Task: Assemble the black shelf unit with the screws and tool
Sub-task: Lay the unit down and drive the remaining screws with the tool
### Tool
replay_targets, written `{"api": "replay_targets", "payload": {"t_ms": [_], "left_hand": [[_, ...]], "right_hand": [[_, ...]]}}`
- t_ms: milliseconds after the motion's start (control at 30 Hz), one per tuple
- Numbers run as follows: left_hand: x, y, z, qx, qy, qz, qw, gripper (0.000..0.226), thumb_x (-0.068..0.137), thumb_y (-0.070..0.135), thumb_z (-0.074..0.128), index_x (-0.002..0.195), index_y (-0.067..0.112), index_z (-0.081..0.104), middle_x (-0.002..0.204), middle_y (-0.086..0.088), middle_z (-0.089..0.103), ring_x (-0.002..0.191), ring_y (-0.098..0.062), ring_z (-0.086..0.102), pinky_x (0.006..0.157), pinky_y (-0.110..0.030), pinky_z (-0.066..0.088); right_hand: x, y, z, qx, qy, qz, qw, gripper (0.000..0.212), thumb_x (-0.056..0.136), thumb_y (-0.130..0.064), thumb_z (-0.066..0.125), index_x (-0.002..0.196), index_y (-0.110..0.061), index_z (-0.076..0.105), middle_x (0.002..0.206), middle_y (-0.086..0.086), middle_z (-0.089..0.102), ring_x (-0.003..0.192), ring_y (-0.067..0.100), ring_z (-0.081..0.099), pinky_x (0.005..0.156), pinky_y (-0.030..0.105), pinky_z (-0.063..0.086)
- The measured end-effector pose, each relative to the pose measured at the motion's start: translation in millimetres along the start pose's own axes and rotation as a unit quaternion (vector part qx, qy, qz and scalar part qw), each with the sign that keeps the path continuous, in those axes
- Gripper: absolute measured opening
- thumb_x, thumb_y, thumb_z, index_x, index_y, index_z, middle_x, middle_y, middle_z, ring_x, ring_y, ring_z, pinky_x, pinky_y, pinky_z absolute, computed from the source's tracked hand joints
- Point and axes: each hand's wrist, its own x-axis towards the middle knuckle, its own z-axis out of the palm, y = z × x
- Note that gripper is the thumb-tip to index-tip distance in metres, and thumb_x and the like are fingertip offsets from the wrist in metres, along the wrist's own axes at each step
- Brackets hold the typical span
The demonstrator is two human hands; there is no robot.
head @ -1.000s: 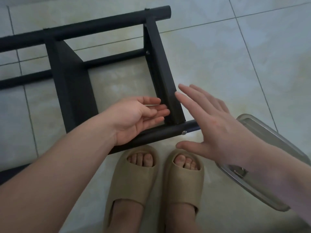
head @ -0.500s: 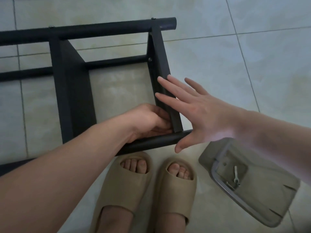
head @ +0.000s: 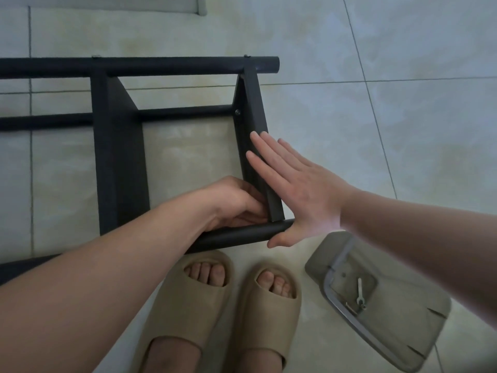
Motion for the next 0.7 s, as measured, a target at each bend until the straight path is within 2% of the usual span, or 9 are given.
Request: {"api": "replay_targets", "payload": {"t_ms": [100, 367, 567, 700], "left_hand": [[-0.7, -1.5, 1.8, -0.012, 0.001, 0.001, 1.000, 0.014, 0.086, -0.012, 0.063, 0.085, 0.001, 0.068, 0.076, -0.016, 0.074, 0.069, -0.024, 0.074, 0.061, -0.027, 0.059], [-3.3, -0.3, 2.7, 0.033, -0.007, -0.006, 0.999, 0.012, 0.086, -0.003, 0.066, 0.084, 0.007, 0.073, 0.081, -0.015, 0.073, 0.070, -0.021, 0.072, 0.060, -0.024, 0.056], [-1.6, -6.7, 1.2, 0.030, -0.008, -0.004, 1.000, 0.018, 0.085, -0.007, 0.065, 0.079, 0.008, 0.073, 0.079, -0.013, 0.073, 0.073, -0.023, 0.071, 0.069, -0.028, 0.056], [-0.4, -9.2, -0.1, 0.018, -0.005, -0.007, 1.000, 0.014, 0.084, -0.005, 0.067, 0.081, 0.006, 0.075, 0.083, -0.016, 0.073, 0.076, -0.025, 0.072, 0.078, -0.034, 0.057]], "right_hand": [[-1.7, -0.2, 2.2, -0.004, 0.012, 0.003, 1.000, 0.138, 0.068, -0.094, 0.045, 0.160, 0.000, 0.004, 0.166, 0.024, -0.008, 0.156, 0.034, -0.009, 0.127, 0.046, 0.002], [-3.0, 0.7, 4.2, 0.002, 0.020, 0.005, 1.000, 0.137, 0.068, -0.093, 0.048, 0.161, -0.002, 0.004, 0.167, 0.022, -0.007, 0.156, 0.034, -0.008, 0.126, 0.052, 0.009], [-3.5, -1.4, 8.1, 0.006, 0.030, -0.002, 1.000, 0.135, 0.070, -0.094, 0.044, 0.161, -0.002, 0.005, 0.167, 0.022, -0.007, 0.156, 0.035, -0.008, 0.125, 0.054, 0.013], [-3.9, -1.4, 7.5, 0.004, 0.026, -0.001, 1.000, 0.135, 0.070, -0.094, 0.043, 0.160, -0.001, 0.006, 0.167, 0.022, -0.008, 0.156, 0.035, -0.008, 0.125, 0.054, 0.014]]}}
